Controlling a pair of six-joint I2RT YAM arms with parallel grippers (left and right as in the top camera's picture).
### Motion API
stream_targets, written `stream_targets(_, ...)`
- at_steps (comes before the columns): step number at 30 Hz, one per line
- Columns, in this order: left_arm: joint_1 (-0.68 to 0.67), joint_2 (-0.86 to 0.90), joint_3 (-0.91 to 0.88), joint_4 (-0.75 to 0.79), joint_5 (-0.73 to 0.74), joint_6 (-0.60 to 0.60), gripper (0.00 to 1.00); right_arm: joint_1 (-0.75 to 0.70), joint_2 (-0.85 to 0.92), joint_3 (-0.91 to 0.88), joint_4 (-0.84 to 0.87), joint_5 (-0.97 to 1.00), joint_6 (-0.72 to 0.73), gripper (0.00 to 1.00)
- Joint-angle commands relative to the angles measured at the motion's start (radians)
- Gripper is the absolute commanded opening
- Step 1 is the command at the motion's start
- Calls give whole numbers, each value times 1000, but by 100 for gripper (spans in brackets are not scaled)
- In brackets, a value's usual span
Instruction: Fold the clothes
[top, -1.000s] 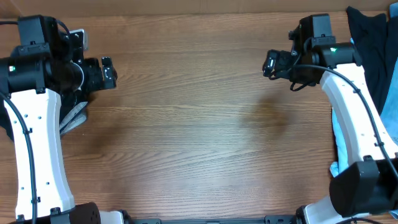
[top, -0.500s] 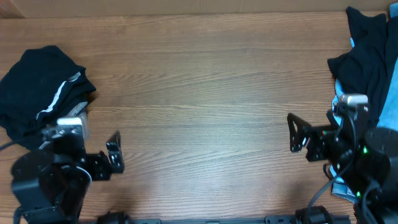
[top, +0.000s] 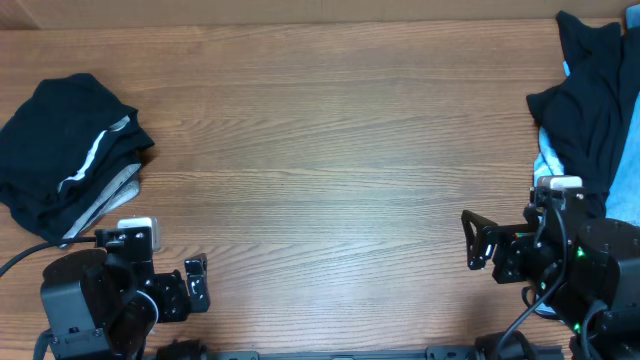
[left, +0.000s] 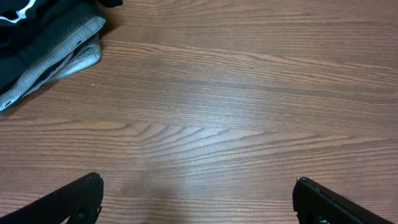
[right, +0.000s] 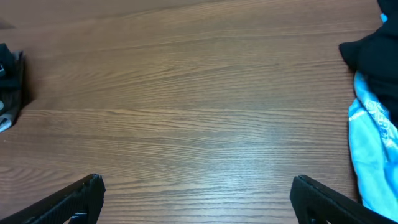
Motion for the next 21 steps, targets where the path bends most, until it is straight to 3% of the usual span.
stream_targets(1, 0, -11, -2, 0, -3, -14, 100, -2, -58, -18, -1, 35, -8, 100)
stream_targets(5, 0, -11, -2, 0, -3, -14, 100, -1, -197, -136, 102, 60, -22, 100)
stream_targets(12, 0, -11, -2, 0, -3, -14, 100, -1, -548, -506, 375, 60, -29, 100)
stream_targets(15, 0, -11, -2, 0, -3, -14, 100, -1, -669, -671, 574, 64, -30, 100)
stream_targets(18, 0, -11, -2, 0, -3, -14, 100, 0, -669, -787, 778, 64, -37, 100)
stream_targets(21, 0, -11, -2, 0, -3, -14, 100, 0, -669, -971, 1092, 64, -66, 100)
